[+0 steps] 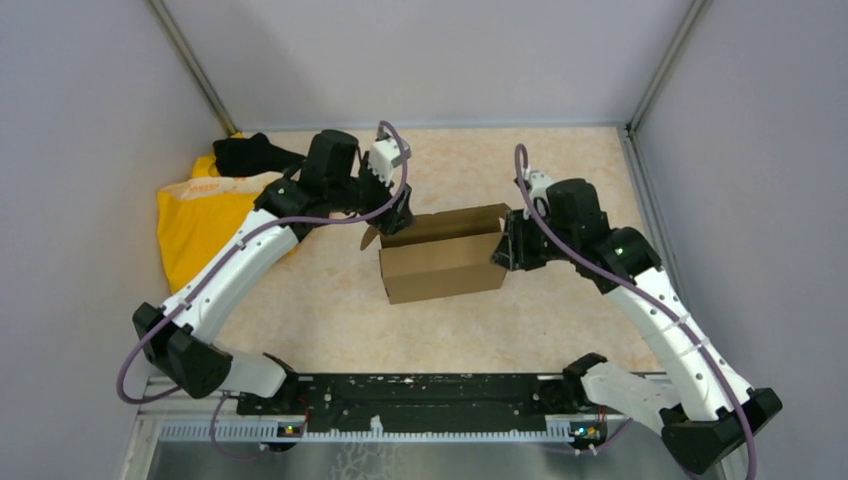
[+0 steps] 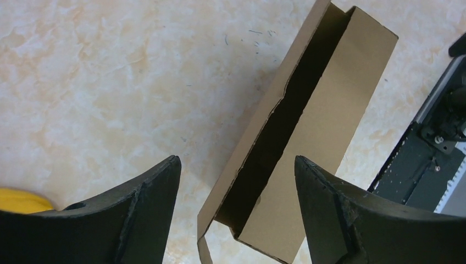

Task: Fold the paper box

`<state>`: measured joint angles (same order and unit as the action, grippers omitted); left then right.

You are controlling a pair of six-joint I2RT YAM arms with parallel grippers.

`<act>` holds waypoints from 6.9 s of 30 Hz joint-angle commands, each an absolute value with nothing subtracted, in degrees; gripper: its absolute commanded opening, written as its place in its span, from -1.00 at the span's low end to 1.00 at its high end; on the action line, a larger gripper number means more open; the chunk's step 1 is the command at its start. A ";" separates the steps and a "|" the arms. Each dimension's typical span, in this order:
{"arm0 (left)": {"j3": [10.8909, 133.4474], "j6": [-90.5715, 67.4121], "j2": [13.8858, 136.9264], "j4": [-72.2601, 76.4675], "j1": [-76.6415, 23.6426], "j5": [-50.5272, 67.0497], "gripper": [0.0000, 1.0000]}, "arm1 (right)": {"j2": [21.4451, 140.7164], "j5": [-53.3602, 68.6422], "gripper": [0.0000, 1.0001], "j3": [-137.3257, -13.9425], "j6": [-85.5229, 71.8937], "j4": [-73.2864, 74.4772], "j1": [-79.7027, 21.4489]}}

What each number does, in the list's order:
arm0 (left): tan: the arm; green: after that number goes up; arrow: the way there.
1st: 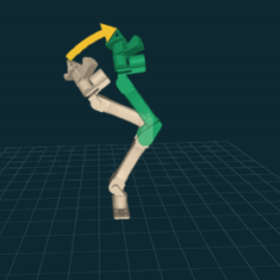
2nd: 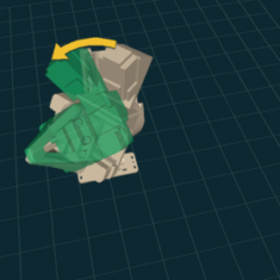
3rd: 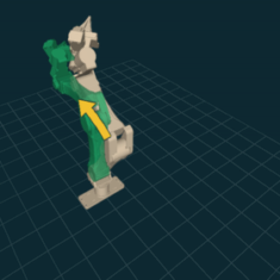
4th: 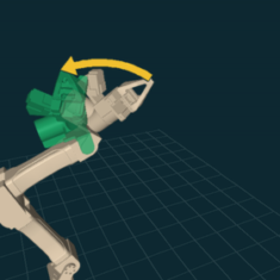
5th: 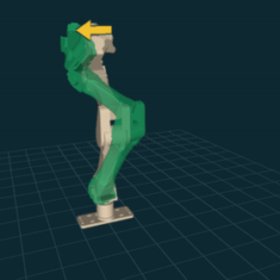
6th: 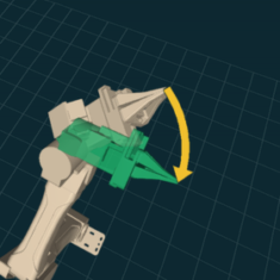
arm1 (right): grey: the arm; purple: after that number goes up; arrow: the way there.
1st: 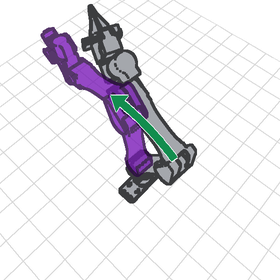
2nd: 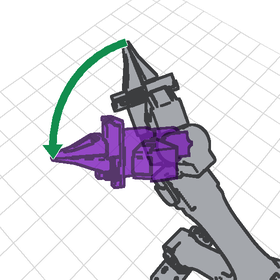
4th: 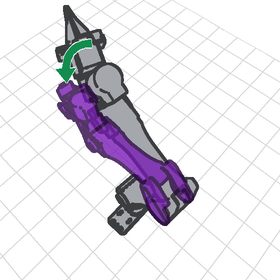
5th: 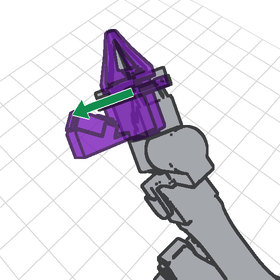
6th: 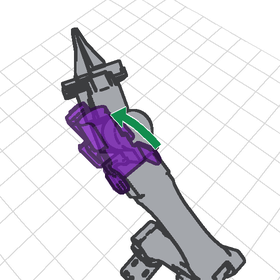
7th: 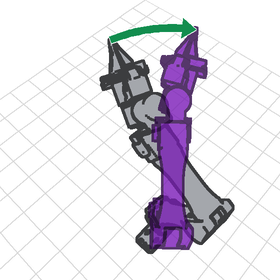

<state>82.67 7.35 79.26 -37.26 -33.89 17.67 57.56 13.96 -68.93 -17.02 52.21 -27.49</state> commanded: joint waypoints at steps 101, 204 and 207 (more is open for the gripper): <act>85.53 11.04 90.18 -49.34 -48.72 5.71 0.59 | 70.02 21.28 0.12 -65.90 13.18 17.23 -12.00; 101.16 15.07 104.09 -55.76 -42.25 17.17 0.46 | 65.53 16.30 -1.00 -67.01 -5.11 35.20 -19.42; 101.51 14.91 104.33 -55.99 -42.43 17.15 0.46 | 65.40 15.98 -1.00 -66.93 -5.72 35.26 -19.42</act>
